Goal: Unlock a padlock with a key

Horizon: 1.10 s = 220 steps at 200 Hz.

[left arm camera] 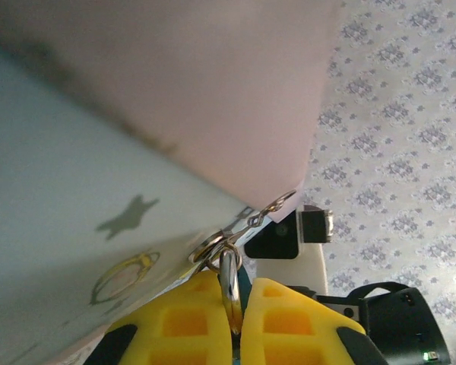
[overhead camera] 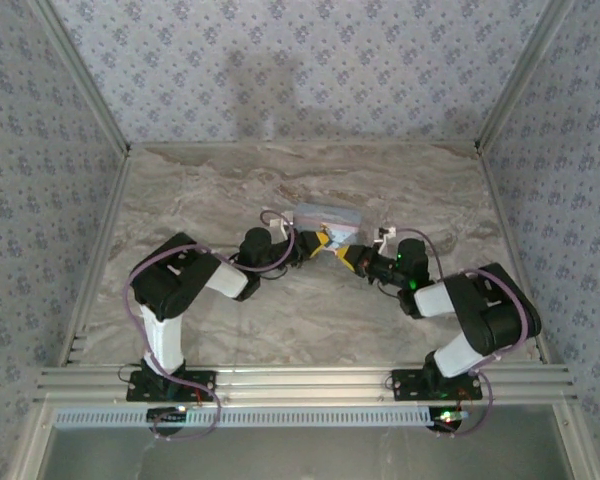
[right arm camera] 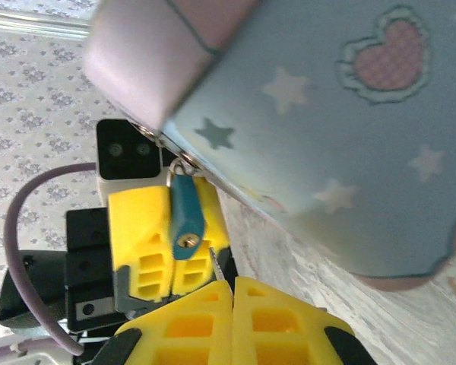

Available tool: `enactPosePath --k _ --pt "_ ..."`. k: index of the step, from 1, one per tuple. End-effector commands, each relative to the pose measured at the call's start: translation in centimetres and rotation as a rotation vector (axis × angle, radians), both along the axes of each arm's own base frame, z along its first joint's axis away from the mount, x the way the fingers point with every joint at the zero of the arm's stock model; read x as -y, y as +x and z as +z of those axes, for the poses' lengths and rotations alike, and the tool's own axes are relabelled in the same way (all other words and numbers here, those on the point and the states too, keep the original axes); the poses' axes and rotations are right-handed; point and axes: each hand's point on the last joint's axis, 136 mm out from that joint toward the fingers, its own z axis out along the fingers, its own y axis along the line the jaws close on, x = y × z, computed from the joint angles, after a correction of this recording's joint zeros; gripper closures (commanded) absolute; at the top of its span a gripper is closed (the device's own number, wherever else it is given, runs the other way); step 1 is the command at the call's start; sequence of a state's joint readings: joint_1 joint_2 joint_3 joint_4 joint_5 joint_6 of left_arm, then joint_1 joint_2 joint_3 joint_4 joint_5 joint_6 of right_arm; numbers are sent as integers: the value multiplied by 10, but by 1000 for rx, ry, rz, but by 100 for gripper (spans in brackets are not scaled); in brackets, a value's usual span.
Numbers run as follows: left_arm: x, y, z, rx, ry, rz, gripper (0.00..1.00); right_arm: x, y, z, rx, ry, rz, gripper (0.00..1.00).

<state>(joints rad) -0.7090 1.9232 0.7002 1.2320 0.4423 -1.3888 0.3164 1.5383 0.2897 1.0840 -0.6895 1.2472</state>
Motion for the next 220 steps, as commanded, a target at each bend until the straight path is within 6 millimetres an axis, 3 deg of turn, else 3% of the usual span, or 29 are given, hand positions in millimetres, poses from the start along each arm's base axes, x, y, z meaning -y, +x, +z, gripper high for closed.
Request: enactPosePath --k 1,64,220 --pt "4 -6 29 102 -67 -35 100 6 -4 -3 17 -54 -25 100" --pt "5 -7 28 90 -79 -44 100 12 -11 22 102 -94 -44 100" --pt "7 -8 31 83 -99 -53 100 -2 0 31 148 -99 -72 100"
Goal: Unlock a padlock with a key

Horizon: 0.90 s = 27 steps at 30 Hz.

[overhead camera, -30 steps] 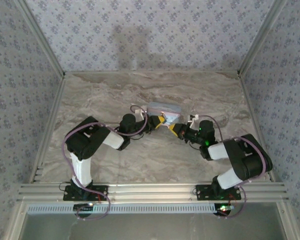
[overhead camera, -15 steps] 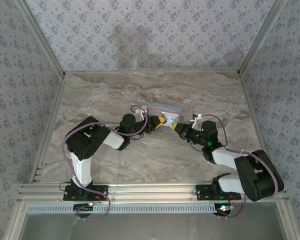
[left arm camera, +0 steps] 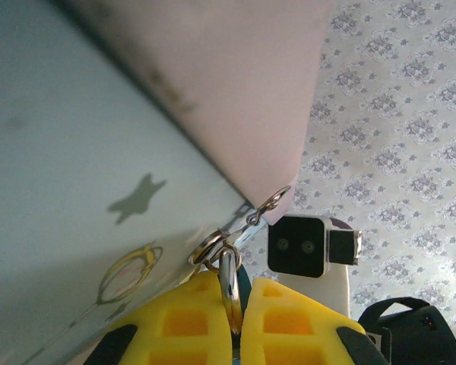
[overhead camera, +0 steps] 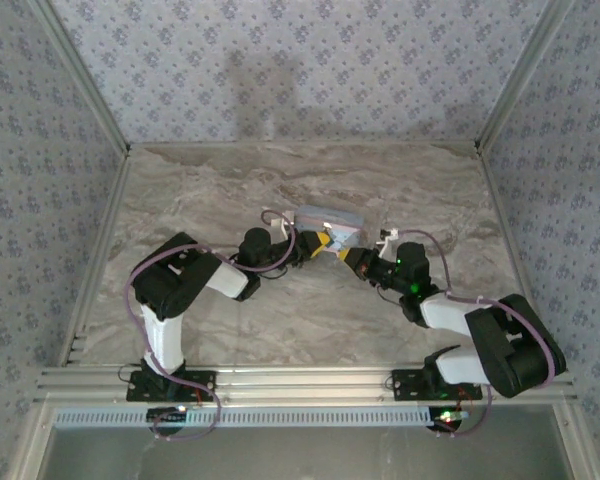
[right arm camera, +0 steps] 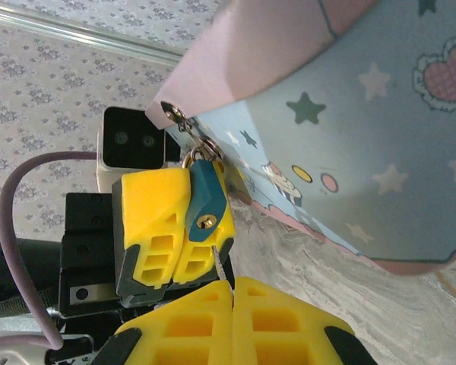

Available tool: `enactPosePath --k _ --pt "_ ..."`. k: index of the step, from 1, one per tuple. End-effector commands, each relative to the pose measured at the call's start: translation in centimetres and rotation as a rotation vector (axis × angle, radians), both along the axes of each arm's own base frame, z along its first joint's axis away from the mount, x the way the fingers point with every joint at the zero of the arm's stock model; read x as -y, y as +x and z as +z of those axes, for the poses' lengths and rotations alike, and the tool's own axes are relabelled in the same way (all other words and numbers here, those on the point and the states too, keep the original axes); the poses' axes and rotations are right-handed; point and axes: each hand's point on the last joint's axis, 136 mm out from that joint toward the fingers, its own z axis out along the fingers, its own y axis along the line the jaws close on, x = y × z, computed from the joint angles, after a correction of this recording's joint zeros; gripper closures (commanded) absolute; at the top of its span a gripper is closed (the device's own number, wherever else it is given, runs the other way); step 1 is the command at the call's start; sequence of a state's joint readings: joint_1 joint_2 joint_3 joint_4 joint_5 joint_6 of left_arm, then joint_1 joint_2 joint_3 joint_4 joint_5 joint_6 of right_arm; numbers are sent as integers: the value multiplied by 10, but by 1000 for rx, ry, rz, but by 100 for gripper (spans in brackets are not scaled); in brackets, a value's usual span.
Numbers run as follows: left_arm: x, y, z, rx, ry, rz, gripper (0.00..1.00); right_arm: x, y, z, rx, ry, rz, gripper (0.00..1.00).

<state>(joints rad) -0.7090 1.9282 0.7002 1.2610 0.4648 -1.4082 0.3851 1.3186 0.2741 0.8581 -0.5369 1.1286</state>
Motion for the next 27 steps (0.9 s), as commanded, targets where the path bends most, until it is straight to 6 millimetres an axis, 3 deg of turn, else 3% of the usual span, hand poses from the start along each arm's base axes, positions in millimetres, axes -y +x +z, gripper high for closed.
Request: enactPosePath --k 1,27 --pt "5 -4 26 83 -75 -30 100 -3 11 17 60 9 -15 100" --pt "10 -8 27 75 -92 -41 100 -9 20 20 76 3 -27 100"
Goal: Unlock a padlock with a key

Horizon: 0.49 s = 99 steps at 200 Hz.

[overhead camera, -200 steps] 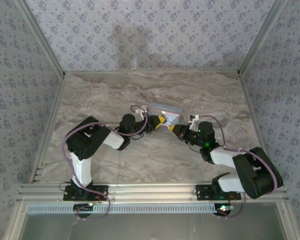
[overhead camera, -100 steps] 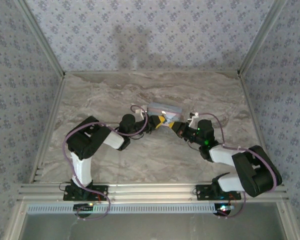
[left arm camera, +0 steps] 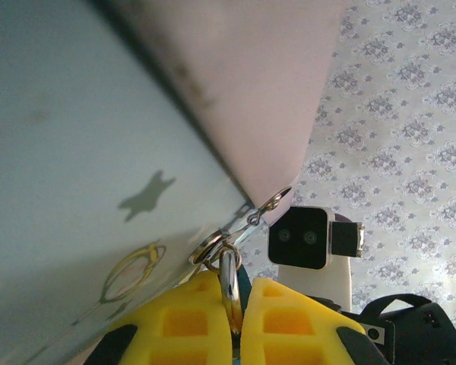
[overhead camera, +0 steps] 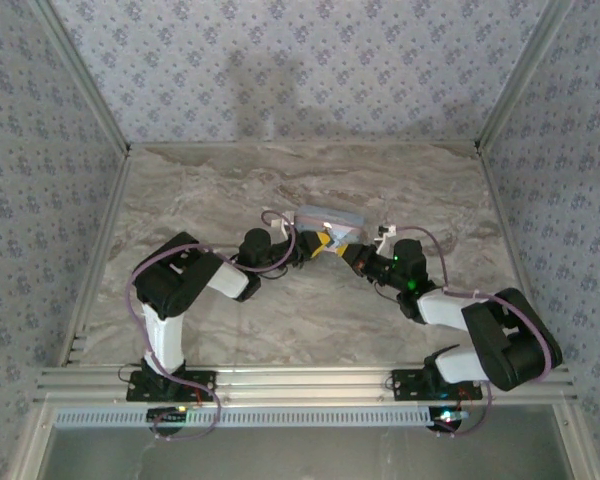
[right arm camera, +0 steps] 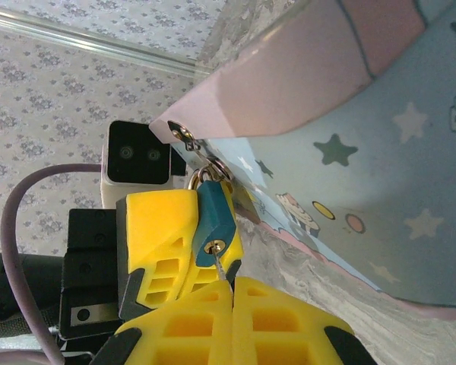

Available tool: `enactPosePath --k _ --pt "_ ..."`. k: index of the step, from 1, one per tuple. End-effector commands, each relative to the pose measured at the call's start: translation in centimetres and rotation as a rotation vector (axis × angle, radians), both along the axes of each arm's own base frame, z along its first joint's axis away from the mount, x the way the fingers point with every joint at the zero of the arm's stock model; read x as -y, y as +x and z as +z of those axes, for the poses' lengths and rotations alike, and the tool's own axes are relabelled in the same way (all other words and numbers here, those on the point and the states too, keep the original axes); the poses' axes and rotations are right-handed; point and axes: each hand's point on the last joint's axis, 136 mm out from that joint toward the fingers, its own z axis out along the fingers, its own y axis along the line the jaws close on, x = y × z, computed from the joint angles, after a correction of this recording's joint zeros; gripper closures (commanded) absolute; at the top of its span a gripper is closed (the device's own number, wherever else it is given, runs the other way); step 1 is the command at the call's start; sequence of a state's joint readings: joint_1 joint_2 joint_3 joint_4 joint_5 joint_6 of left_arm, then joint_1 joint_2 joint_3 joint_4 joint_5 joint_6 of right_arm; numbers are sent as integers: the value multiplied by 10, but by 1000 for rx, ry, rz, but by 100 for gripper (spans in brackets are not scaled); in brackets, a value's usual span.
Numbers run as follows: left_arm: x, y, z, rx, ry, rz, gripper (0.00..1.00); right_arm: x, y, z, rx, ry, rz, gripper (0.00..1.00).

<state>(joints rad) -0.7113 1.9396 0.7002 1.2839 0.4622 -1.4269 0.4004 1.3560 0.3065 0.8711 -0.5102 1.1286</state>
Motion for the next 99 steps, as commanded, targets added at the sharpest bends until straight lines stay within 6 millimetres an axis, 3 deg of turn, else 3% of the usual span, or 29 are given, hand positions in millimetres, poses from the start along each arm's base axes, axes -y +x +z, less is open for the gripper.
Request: enactPosePath --k 1,66,99 --pt "10 -8 28 86 -79 -43 100 -5 11 18 67 8 -13 100" --pt "15 -12 34 98 -97 -62 100 -18 16 35 67 108 -26 100" --pt "17 -15 34 99 -97 -72 100 -14 19 37 47 158 -53 100"
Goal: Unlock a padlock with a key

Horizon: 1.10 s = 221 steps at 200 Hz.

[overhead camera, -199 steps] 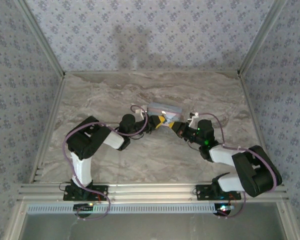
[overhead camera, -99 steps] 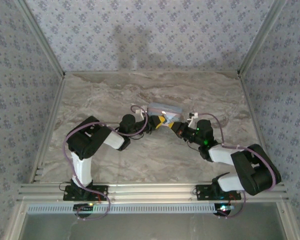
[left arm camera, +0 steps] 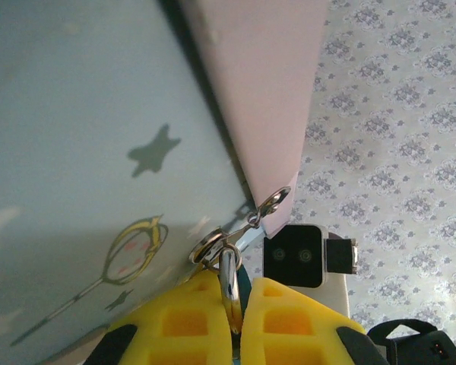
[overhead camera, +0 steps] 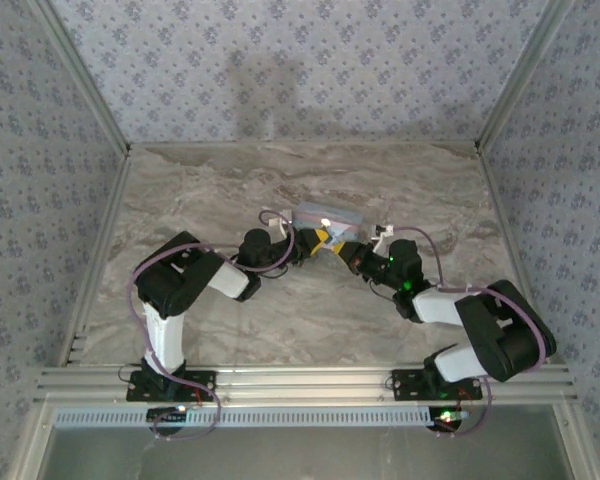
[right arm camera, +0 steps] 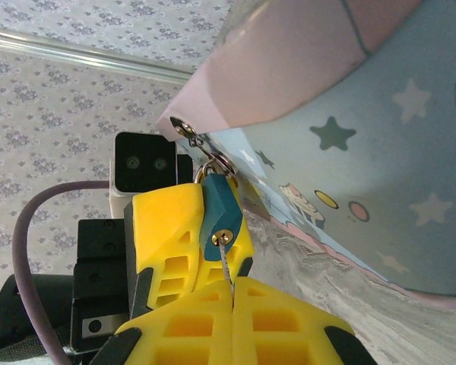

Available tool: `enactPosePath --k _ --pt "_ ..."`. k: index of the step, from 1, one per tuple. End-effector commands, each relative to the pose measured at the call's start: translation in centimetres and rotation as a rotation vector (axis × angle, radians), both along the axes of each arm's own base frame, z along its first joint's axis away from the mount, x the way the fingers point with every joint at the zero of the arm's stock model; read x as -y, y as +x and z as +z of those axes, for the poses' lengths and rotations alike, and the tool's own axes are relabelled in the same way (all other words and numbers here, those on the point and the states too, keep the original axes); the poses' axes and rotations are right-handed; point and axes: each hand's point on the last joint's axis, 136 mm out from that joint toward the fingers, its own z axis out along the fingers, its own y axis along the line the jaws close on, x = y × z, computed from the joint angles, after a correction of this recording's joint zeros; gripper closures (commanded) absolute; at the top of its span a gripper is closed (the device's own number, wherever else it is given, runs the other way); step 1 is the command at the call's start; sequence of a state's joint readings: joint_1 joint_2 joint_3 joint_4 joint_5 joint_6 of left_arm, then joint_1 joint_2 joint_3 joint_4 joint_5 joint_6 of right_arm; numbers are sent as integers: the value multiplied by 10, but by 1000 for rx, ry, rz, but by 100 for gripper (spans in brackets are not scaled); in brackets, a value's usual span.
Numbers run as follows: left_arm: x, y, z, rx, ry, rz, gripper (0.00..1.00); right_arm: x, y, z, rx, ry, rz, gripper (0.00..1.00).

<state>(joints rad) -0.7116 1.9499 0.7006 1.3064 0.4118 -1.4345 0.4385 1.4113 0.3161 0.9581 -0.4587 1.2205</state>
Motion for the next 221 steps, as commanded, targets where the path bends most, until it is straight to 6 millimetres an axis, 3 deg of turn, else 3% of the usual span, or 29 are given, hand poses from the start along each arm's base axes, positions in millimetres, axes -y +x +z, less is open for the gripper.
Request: enactPosePath --k 1,32,110,221 --pt "21 -23 33 98 -85 -122 100 -4 13 34 76 99 -27 100" --pt "21 -25 32 98 -83 -127 100 -6 16 33 37 120 -29 100" --pt "21 -29 35 103 -85 -143 100 10 24 25 23 96 -62 100" --pt "23 -29 36 106 -86 -144 100 0 29 21 -61 209 -23 100"
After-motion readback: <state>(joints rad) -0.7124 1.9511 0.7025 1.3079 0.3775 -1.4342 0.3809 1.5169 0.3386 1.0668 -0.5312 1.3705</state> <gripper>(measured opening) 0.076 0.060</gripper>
